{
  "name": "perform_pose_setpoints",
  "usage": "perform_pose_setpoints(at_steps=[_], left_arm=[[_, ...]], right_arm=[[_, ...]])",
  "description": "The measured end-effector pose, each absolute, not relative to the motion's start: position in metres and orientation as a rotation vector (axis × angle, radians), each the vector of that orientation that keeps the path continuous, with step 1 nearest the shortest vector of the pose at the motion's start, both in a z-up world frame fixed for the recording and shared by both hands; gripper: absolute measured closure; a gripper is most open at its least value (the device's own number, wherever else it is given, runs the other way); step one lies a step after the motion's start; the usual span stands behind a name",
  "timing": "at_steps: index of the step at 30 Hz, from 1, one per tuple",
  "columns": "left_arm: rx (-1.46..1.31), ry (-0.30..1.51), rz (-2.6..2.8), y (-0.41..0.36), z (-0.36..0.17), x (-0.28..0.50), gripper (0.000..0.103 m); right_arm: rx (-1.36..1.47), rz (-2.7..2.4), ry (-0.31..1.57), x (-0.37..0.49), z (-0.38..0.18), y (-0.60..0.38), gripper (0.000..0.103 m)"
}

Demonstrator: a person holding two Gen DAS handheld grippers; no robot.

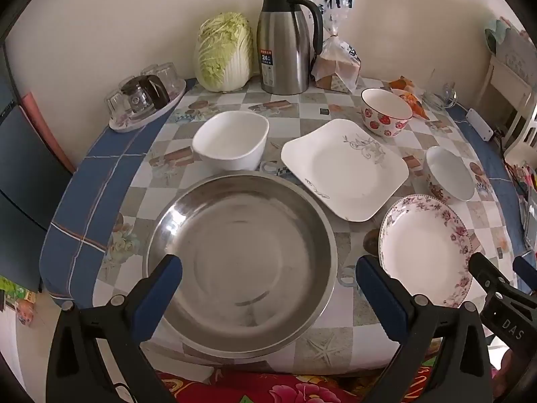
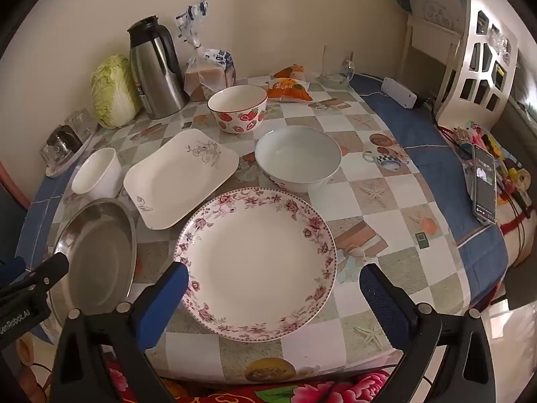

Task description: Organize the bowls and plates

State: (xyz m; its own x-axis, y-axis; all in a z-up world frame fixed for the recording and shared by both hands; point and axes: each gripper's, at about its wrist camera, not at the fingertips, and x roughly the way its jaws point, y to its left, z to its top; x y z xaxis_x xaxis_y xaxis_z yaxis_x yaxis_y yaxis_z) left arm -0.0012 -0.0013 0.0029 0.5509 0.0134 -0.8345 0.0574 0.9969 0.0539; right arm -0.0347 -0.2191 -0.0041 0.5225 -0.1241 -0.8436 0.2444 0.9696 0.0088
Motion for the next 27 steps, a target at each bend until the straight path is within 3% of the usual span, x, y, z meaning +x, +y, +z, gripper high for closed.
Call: perform_pose_setpoints(at_steps=[27], left_arm=[[0.117, 1.004, 0.027, -0.0058, 0.0011, -0.0027, 0.000]], right_arm=[[0.135, -0.212, 1.009, -0.0305, -0.0093, -0.2147, 0.000]])
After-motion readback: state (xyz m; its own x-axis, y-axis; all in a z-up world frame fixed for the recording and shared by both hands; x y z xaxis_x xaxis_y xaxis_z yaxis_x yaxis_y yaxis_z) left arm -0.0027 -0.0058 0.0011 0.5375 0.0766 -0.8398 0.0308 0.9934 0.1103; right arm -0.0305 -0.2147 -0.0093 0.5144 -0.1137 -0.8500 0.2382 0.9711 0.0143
